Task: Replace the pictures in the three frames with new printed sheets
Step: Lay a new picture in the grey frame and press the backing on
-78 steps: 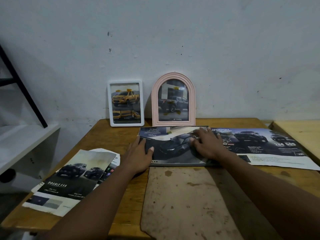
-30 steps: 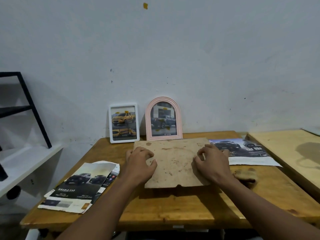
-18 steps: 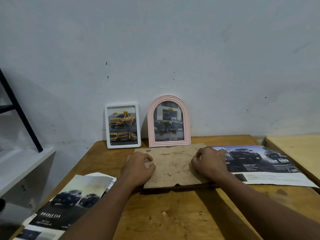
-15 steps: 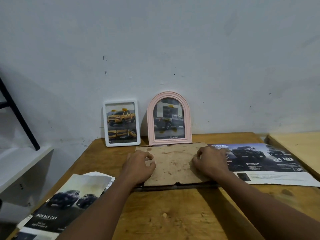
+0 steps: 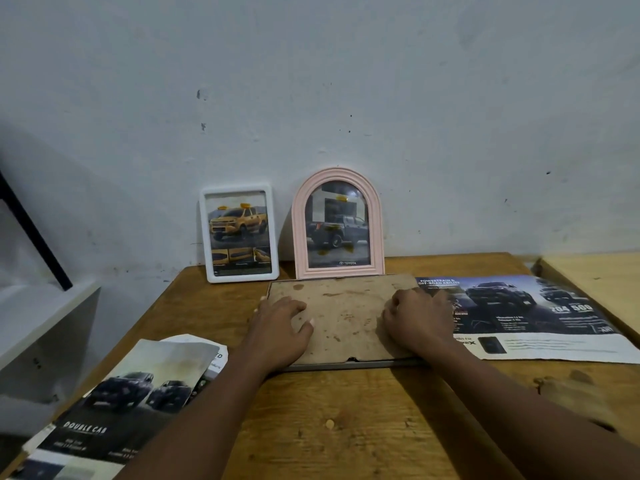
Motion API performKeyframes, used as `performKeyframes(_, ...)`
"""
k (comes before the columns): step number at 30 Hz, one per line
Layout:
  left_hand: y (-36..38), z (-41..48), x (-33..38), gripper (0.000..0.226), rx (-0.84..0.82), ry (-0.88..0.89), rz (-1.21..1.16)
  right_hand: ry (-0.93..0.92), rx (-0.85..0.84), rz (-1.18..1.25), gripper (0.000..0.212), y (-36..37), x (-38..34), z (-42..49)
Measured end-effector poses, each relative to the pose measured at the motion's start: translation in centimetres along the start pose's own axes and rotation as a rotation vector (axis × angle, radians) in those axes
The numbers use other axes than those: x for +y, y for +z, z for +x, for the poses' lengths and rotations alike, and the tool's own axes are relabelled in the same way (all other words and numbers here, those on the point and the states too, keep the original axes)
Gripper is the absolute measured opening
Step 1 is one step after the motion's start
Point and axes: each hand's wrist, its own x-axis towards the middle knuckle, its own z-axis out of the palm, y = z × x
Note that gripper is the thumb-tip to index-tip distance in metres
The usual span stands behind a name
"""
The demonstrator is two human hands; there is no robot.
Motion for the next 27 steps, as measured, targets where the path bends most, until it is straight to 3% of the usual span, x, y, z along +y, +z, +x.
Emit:
performKeyframes(9,0.2,-0.1,-0.3,0.059,0.018,-0.046,-0.056,0.012,0.054,0.154,0.043,-0.6,1.4,-1.8)
performKeyframes(11,0.1,-0.2,0.0,0.055,0.032,-0.054,-0.069,-0.002,0.096,0.123,0.034,-0.4,1.5,-2.0)
performKeyframes(14,-0.3,-0.4,0.7,0.048,0.060,-0.068,-0.089,-0.014,0.092,0.092,0.036,-0.2,1.2,-2.1)
performKeyframes(19,-1.9,0.3,0.8,0.056,-0.112,-0.086,0.015,-0.029,0.037,0.009,0.046,0.0,0.4,-2.0)
performKeyframes(22,-1.4,-0.2,0.6,0.061,-0.091,-0.023,0.076,-0.061,0.016,-0.007,0.050,0.6,0.2,-2.4)
performKeyframes(24,-0.8,-0.7,0.2,0.071,-0.086,-0.005,0.108,-0.093,-0.002,-0.006,0.051,1.1,0.4,-2.5)
performKeyframes(27,-0.7,-0.9,0.4,0.085,-0.212,-0.032,0.219,-0.166,-0.115,0.006,0.054,1.2,0.7,-2.0)
